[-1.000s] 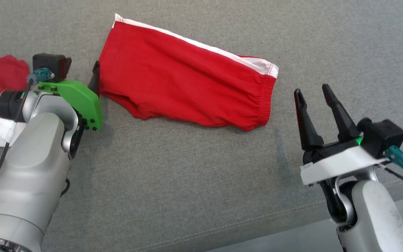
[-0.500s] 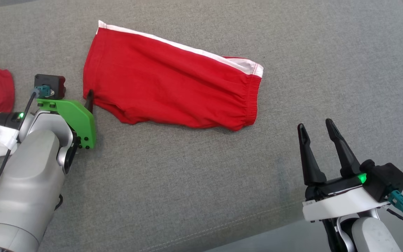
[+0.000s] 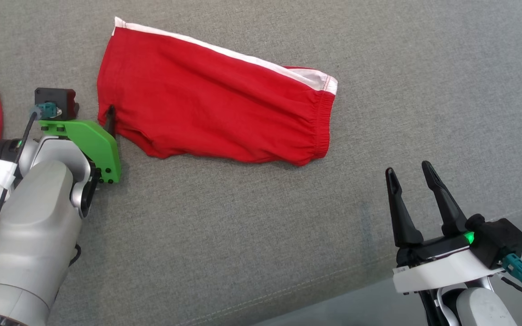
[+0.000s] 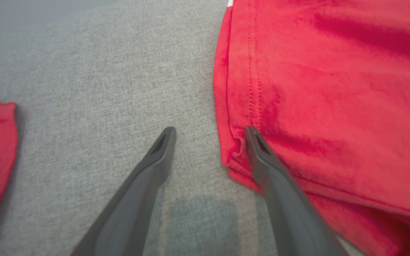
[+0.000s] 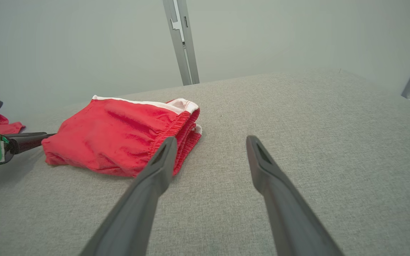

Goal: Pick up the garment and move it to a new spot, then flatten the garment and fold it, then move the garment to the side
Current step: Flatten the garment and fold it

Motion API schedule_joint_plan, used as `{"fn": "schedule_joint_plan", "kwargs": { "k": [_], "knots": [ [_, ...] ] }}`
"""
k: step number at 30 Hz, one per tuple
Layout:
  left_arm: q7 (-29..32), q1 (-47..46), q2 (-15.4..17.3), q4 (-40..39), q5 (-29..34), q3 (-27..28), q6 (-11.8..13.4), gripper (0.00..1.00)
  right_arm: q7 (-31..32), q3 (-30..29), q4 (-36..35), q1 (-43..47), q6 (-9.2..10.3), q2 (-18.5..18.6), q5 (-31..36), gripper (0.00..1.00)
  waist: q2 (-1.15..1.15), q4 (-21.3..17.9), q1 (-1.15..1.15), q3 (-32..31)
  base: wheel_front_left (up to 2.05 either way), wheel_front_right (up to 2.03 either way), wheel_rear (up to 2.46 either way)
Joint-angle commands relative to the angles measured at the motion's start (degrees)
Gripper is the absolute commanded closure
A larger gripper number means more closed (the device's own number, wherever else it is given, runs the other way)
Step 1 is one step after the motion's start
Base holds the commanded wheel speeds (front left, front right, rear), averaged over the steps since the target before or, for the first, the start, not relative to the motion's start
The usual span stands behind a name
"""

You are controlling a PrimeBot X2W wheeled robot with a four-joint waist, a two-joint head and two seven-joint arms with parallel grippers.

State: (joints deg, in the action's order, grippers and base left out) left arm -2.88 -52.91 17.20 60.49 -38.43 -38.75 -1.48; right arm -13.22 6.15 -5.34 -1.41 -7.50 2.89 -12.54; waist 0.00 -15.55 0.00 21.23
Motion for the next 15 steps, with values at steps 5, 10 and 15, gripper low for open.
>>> {"fn": "schedule_joint_plan", "kwargs": {
  "k": [5, 10, 15],
  "knots": [
    [0.4, 0.1, -0.6, 0.1, -0.4, -0.1, -0.2, 0.0, -0.2, 0.4, 0.8, -0.2, 0.02, 0.0, 0.3, 0.0, 0.0, 0.8, 0.0, -1.3, 0.0, 0.0, 0.0],
    [-1.1, -0.9, -0.5, -1.3, -0.7, 0.4, 0.6, 0.0, 0.2, 0.8, 1.1, -0.4, 0.02, 0.0, 0.6, 0.0, 0.0, 1.3, 0.0, -2.2, 0.0, 0.0, 0.0],
    [-0.5, -0.6, -1.1, -2.7, -1.5, 0.4, 0.5, 0.0, 0.5, 1.0, 1.1, -0.6, 0.02, 0.0, 0.8, 0.0, 0.0, 1.6, 0.0, -2.6, 0.0, 0.0, 0.0]
  ]
}}
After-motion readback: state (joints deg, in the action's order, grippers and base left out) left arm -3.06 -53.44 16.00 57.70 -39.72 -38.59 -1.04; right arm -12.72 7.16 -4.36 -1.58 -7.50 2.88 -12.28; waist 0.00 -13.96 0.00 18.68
